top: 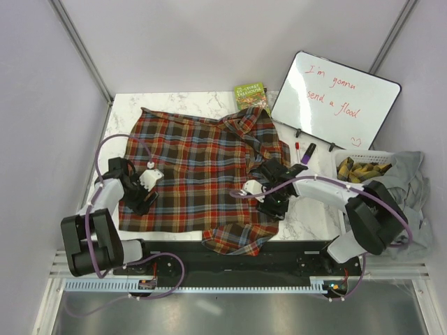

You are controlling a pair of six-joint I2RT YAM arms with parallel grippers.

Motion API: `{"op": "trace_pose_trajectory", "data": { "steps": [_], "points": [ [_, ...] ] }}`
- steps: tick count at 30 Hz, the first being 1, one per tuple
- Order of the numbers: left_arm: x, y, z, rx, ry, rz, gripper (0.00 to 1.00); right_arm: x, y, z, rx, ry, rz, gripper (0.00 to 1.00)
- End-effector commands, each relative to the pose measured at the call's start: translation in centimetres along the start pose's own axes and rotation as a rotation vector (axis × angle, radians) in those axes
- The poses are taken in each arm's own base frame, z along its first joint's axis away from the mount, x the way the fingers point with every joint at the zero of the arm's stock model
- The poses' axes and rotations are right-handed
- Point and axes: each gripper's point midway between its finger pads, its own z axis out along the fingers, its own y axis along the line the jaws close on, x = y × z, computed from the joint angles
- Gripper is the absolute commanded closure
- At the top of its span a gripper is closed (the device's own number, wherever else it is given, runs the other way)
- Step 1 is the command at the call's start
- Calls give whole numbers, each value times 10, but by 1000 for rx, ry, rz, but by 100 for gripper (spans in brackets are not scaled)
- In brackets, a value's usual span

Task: Fold and stack the long sleeve shirts
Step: Flatten the shirt out

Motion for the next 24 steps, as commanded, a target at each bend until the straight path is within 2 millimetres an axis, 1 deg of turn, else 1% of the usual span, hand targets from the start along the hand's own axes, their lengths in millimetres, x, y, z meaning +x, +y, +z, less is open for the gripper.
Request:
{"op": "trace_pose_trajectory", "data": {
  "steps": [1,2,3,4,5,6,7,8,9,10,11,12,13,14,15,16,17,18,21,22,24],
  "points": [
    [-7,-11,-11,27,-60,69,20,-33,-2,-38,68,-139,-73,50],
    [-16,-8,-19,11,-95,73,19,-54,-16,-56,123,-191,-84,50],
    [-22,-7,-23,7,-119,69,18,-66,-27,-68,167,-226,-89,48],
    [-35,-6,-31,12,-168,61,16,-75,-41,-77,215,-242,-70,47],
    [-43,-5,-37,11,-199,55,16,-93,-62,-99,282,-297,-55,44],
    [-54,-6,-42,25,-244,49,14,-105,-78,-110,329,-330,-43,41],
    [-61,-5,-47,32,-269,28,12,-106,-99,-106,366,-299,-10,37],
    [-73,2,-55,23,-301,27,11,-120,-122,-125,431,-325,14,34],
    [-82,3,-60,31,-335,17,10,-124,-136,-127,457,-315,36,33],
    [-94,11,-71,17,-365,6,9,-123,-152,-110,450,-268,69,32],
    [-99,14,-74,17,-378,-1,8,-134,-169,-126,491,-292,103,32],
    [-105,16,-75,29,-393,-9,8,-135,-175,-122,479,-278,123,30],
    [-114,21,-82,20,-415,-9,7,-134,-184,-105,453,-243,144,28],
    [-116,23,-84,21,-421,-12,7,-142,-193,-111,472,-251,149,24],
    [-121,24,-84,34,-432,-15,6,-140,-197,-106,466,-232,156,23],
    [-125,28,-87,30,-442,-24,5,-138,-201,-93,451,-201,164,23],
    [-128,30,-89,30,-449,-26,5,-141,-206,-95,452,-202,165,22],
    [-131,30,-89,38,-457,-30,5,-137,-202,-83,407,-173,174,21],
    [-134,29,-89,53,-471,-35,5,-132,-194,-77,365,-159,212,18],
    [-133,28,-87,58,-470,-42,5,-124,-191,-71,356,-141,229,18],
    [-134,25,-85,71,-479,-49,5,-117,-193,-72,370,-140,279,18]
  ]
}}
